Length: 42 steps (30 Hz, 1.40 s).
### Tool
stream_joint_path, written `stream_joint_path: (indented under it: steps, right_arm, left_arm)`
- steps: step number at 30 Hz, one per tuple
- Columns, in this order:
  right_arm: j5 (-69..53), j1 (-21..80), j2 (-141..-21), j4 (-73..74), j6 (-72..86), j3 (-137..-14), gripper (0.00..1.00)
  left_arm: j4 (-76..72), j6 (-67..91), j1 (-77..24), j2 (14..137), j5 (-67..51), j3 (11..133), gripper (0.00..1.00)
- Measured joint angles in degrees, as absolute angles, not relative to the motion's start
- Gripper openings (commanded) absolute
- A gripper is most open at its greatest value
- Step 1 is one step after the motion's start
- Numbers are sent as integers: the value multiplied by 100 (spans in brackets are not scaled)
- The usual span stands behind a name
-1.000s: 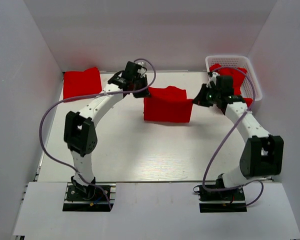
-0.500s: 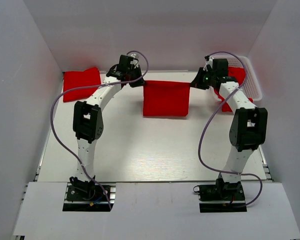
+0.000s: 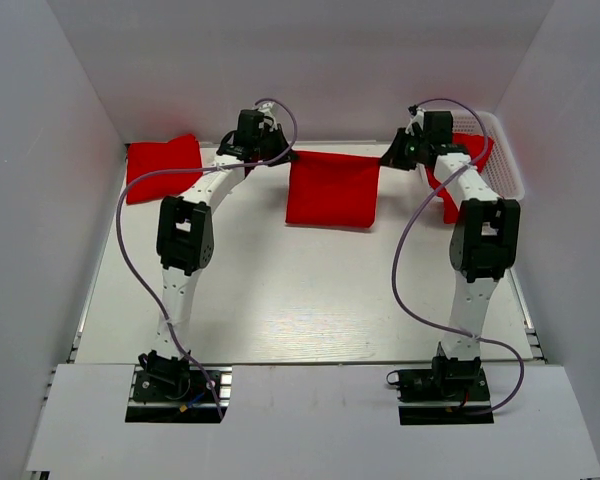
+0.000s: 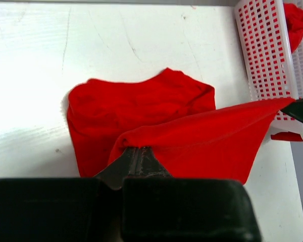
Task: Fold and stack the t-shirts
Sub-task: Fold the long partially folded tshirt into a neat square
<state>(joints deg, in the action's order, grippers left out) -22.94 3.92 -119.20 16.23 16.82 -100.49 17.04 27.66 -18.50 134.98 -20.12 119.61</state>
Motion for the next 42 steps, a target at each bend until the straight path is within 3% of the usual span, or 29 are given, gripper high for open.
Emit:
stream_joint_path:
  steps: [19, 20, 21, 22, 23, 27, 30, 42]
  right_arm:
    - [-2353, 331, -13104, 1494, 1804, -11137, 0]
    - [-2353, 325, -13200, 1494, 1826, -11220, 0]
    - [-2342, 322, -13281, 1498, 1841, -11292, 3]
    - [-2309, 320, -13375, 1500, 1865, -11373, 16]
    - [-2274, 318, -13478, 1525, 1920, -11487, 89]
    - [-2314, 281, -13955, 1588, 1997, -12339, 90]
    - [-2475, 263, -13856, 1529, 1914, -12481, 90]
    - [-2803, 397, -10912, 1363, 1306, -9804, 90]
  left_arm:
    - [381, 2792, -1723, 14818, -2464, 12905, 2]
    - [373, 2792, -1719, 14868, -2460, 12945, 9]
    - [333, 2794, -1712, 14905, -2440, 12956, 59]
    - [285, 2764, -1704, 14949, -2436, 12984, 99]
    - [242, 2783, -1699, 15023, -2412, 13091, 100]
    - [237, 2775, -1653, 15176, -2270, 13528, 100]
    - [158, 2641, -1594, 14857, -2156, 13198, 100]
    - [1614, 1540, -1601, 13880, -2644, 12608, 100]
